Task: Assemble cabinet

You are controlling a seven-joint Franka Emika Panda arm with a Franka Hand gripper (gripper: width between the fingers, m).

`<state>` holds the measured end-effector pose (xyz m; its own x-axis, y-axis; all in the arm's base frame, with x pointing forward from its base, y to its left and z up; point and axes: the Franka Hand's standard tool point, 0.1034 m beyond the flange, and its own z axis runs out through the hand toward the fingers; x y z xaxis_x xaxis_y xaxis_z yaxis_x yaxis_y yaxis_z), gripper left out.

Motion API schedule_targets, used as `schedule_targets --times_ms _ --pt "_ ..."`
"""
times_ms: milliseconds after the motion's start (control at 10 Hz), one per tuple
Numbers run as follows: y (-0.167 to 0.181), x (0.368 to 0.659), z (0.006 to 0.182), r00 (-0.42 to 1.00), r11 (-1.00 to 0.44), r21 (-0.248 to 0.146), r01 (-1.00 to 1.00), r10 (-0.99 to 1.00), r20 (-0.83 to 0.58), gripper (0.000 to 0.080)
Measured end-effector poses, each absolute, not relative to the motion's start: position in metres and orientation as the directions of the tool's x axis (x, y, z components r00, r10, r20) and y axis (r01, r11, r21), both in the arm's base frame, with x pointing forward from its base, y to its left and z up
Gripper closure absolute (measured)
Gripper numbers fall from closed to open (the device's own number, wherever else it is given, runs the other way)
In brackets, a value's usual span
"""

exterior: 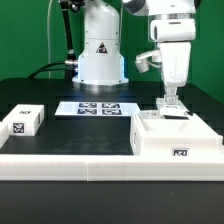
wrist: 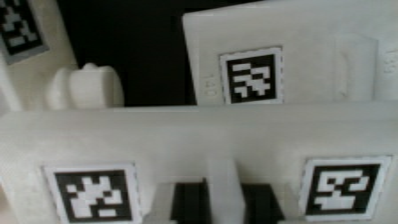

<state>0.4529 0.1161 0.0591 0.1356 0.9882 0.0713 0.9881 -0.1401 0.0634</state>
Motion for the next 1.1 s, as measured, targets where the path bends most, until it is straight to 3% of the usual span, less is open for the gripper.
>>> schedule_targets --times_ms 1100 --pt "0.111 0.437 0.052 0.14 -0.146 0.073 0.987 0.987 0.082 0.0729"
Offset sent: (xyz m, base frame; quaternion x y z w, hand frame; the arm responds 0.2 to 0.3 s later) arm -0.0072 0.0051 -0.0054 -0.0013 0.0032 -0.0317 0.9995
